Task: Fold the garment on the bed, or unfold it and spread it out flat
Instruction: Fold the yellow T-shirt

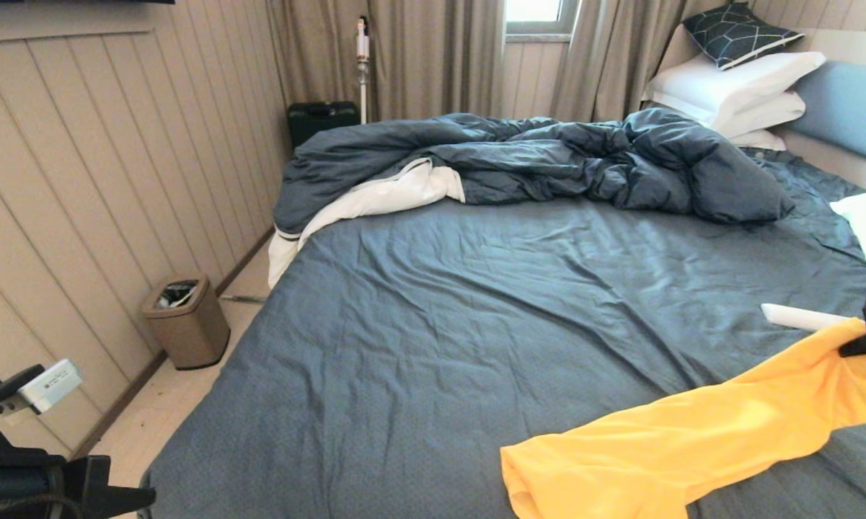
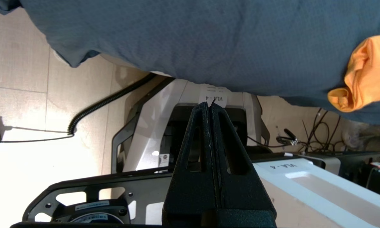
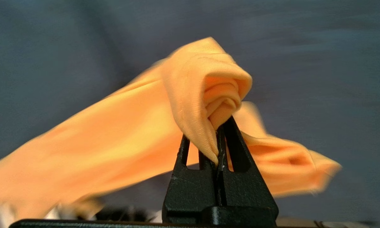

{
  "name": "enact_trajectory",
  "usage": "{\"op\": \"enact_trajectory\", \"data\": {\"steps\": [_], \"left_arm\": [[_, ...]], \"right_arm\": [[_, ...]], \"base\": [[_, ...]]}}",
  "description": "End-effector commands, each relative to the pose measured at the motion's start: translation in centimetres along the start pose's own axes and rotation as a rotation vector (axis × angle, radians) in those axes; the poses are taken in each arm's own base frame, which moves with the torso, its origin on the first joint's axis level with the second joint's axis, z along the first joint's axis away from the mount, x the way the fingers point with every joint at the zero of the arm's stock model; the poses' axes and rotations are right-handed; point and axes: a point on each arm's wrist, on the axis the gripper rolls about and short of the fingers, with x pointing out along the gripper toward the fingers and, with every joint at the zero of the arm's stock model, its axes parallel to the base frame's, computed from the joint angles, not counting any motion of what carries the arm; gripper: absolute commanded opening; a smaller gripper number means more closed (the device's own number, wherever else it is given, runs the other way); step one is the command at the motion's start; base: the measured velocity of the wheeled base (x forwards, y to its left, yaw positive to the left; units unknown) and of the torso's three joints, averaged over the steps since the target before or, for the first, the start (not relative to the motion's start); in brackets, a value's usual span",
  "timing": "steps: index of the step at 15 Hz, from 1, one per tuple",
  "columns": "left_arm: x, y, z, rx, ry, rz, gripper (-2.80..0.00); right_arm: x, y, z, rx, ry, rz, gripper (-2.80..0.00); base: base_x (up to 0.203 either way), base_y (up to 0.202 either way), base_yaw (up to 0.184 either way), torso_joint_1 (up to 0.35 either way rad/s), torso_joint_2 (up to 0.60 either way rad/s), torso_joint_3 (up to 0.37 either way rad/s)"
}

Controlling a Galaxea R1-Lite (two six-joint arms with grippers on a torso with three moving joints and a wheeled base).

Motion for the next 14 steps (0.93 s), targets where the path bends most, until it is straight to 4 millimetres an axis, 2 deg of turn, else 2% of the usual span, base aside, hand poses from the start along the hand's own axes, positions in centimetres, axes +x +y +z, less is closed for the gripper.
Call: {"op": "enact_trajectory", "data": {"steps": [1,4,6,9,11,14], "left_arm": [[-0.1,0.0,-0.1,-0.002,-0.002,-0.002,-2.80],[-0.2,0.0,-0.2,-0.002,-0.009,0.001,-2.80],[-0.2,0.1,-0.3,0.000,-0.005,0.000,-2.80],[0.0,0.2,-0.4,-0.003,0.006,0.001,-2.80],[0.0,0.2,-0.4,-0.003,0.008,0.000,-2.80],[0.1,0.2,-0.5,-0.005,0.014,0.002,-2.80]], "right_arm": [[-3.1,4.5,-0.6,-0.074,-0.019,0.067,-2.80],[-5.3,12.5,-4.3,-0.225,0.050,0.211,-2.80],[-6.8,16.0,-7.4,-0.315,0.092,0.277,-2.80],[-8.8,19.0,-12.0,-0.413,0.194,0.343,-2.80],[-8.4,20.3,-14.2,-0.485,0.278,0.367,-2.80],[-7.4,21.7,-16.0,-0.561,0.372,0.392,-2.80]], "base": [[0.000,0.000,0.000,0.000,0.00,0.000],[0.000,0.000,0.000,0.000,0.00,0.000],[0.000,0.000,0.000,0.000,0.00,0.000],[0.000,0.000,0.000,0.000,0.00,0.000],[0.000,0.000,0.000,0.000,0.00,0.000],[0.000,0.000,0.000,0.000,0.00,0.000]]}}
